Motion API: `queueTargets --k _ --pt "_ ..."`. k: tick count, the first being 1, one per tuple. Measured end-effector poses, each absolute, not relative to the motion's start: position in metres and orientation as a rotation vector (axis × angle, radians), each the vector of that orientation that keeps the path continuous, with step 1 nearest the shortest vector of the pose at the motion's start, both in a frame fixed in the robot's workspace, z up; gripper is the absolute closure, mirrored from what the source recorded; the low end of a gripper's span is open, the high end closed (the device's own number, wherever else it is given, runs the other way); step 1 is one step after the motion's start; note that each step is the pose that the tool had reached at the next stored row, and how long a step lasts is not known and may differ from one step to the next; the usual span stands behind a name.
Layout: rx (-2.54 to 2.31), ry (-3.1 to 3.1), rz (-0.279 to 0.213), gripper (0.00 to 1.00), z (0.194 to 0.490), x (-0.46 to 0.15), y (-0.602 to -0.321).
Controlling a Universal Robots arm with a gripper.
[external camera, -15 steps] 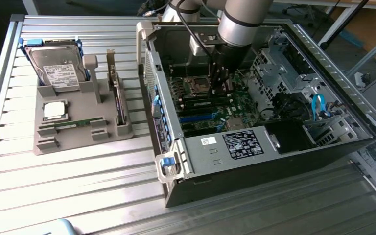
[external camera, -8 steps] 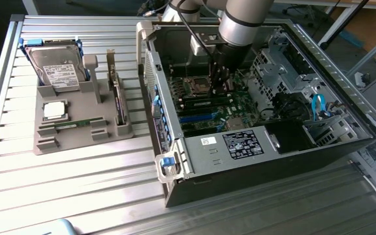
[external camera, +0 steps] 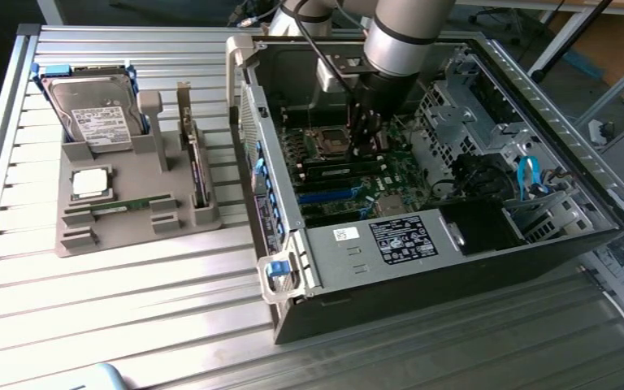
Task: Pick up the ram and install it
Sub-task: 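Insert the ram into the slot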
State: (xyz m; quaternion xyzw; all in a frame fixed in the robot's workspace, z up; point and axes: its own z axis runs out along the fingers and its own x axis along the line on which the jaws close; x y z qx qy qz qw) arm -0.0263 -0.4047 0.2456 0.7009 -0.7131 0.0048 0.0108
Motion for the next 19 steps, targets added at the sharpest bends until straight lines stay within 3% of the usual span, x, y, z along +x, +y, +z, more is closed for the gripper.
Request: queueTargets --k 19 --pt "2.178 -2.215 -0.006 0.89 0.246 0.012 -0.405"
